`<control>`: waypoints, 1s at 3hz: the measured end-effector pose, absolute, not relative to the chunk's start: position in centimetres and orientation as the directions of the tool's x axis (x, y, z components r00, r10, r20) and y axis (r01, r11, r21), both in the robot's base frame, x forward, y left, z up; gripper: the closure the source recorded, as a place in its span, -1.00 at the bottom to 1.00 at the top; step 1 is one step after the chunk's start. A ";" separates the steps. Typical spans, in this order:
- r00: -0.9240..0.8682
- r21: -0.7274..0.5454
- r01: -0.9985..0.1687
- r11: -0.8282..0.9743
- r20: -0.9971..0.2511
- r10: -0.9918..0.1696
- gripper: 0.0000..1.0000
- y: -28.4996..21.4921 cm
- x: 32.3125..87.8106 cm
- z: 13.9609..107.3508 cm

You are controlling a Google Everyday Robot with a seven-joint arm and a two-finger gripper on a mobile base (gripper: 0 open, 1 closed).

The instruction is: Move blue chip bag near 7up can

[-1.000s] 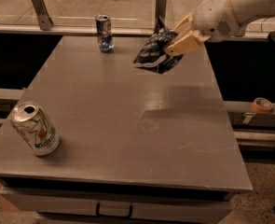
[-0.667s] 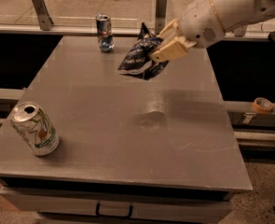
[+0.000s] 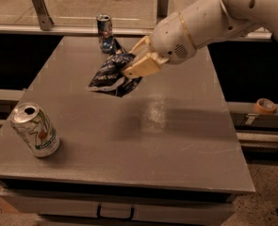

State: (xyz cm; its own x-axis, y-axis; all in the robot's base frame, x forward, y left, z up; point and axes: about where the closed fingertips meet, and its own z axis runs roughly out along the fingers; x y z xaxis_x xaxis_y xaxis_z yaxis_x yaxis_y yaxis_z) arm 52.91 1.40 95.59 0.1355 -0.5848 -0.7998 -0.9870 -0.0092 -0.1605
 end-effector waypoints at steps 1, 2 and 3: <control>0.134 -0.128 -0.991 -0.048 -0.825 -0.548 1.00 4.2 51.0 94.1; 0.148 -0.114 -0.989 -0.099 -0.843 -0.517 0.63 6.8 49.5 92.1; 0.161 -0.109 -0.985 -0.132 -0.851 -0.499 0.01 8.4 48.7 90.3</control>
Offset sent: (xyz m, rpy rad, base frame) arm -0.0495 0.0811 -0.0583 0.0980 0.0699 0.1581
